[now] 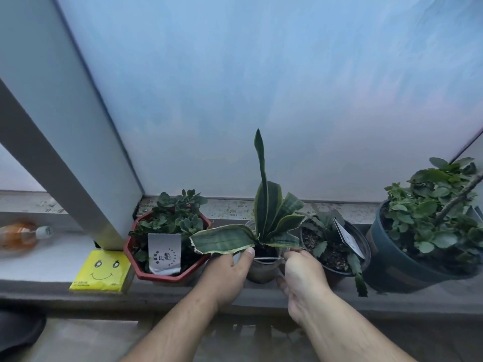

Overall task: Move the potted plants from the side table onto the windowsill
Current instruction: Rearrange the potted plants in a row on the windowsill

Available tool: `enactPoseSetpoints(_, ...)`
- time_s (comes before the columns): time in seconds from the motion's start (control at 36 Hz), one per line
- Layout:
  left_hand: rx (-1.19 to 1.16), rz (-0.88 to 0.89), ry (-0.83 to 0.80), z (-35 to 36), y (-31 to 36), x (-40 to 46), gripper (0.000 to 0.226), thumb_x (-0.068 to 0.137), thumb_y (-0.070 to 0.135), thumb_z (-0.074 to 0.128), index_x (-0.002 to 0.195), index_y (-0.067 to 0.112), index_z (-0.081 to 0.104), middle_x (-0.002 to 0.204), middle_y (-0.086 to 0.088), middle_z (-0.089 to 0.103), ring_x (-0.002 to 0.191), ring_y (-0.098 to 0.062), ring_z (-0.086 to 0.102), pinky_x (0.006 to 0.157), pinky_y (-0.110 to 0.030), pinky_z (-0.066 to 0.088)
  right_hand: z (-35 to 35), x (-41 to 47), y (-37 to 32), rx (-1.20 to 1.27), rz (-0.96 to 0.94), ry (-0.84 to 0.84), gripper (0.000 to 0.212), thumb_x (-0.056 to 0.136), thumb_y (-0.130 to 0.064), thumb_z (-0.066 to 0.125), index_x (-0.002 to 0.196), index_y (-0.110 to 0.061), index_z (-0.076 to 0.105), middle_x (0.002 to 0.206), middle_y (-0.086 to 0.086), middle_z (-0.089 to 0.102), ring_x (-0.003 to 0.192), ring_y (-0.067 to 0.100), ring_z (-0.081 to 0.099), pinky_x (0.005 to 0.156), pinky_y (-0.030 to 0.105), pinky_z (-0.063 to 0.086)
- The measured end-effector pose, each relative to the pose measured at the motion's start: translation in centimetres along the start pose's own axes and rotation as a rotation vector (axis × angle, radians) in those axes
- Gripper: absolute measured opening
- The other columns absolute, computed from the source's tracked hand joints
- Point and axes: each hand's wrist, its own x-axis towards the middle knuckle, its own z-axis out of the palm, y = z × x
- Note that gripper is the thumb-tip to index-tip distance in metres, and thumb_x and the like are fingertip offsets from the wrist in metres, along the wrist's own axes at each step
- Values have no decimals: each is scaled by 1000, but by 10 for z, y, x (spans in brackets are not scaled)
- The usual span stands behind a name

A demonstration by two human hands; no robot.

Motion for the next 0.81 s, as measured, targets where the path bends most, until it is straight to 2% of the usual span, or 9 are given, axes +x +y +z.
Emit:
enactPoseSetpoints(0.14,87,-48,-46,-4,10,2,42,102,41,38,85,10,61,97,-17,69,91,-30,59,78,-34,43,0,0,2,17,-4,-16,22,95,-5,51,85,-17,67,91,11,70,92,30,63,100,52,52)
enactPoseSetpoints(0.22,187,35,-9,-3,10,0,19,100,18,36,90,9,49,87,-14,60,90,-34,56,73,-38,42,0,0,1,17,-2,-19,24,94,-3,50,86,-18,68,92,13,71,91,31,63,95,48,54)
enactPoseSetpoints(0.31,181,38,-17,-2,7,-2,24,99,17,38,76,11,42,78,-11,57,84,-34,55,69,-37,41,0,-1,0,10,3,-28,24,95,-4,50,90,-17,70,97,10,73,103,32,66,104,51,51)
enactPoseSetpoints(0.42,25,-88,-100,-1,6,10,16,77,-2,47,70,12,48,67,-20,61,66,-39,64,52,-31,46,2,0,1,4,-3,-33,21,95,-7,52,90,-16,70,100,10,74,108,34,67,105,53,51)
enactPoseSetpoints(0.5,32,-80,-20,-5,23,9,18,93,4,39,91,8,56,94,-19,68,97,-35,64,65,-33,37,3,1,1,1,-6,-26,21,94,-6,53,90,-17,70,98,10,74,108,34,67,103,53,52)
enactPoseSetpoints(0.56,114,-123,-37,-11,39,4,24,90,-3,42,110,0,55,112,-24,67,103,-37,64,70,-35,38,3,1,1,-2,-1,-24,22,95,-6,53,90,-18,70,98,10,74,107,34,67,103,54,52)
enactPoseSetpoints(0.61,18,-161,-77,-11,41,6,29,89,-2,50,117,0,55,120,-24,66,108,-39,64,77,-38,47,3,1,2,-4,0,-24,21,94,-7,52,90,-18,70,99,11,74,107,35,67,103,55,52)
enactPoseSetpoints(0.69,-436,-375,-16,-12,40,11,35,91,23,44,115,7,63,120,-16,67,105,-32,67,77,-42,61,5,2,2,-7,-1,-25,19,95,-8,52,92,-18,68,98,10,72,105,33,66,103,53,52)
enactPoseSetpoints(0.81,-727,-405,7,-9,36,-2,26,91,21,42,98,13,66,87,-2,67,81,-17,64,80,-38,56,7,4,5,-17,2,-44,19,94,-9,52,91,-18,67,89,7,68,88,25,61,92,45,54)
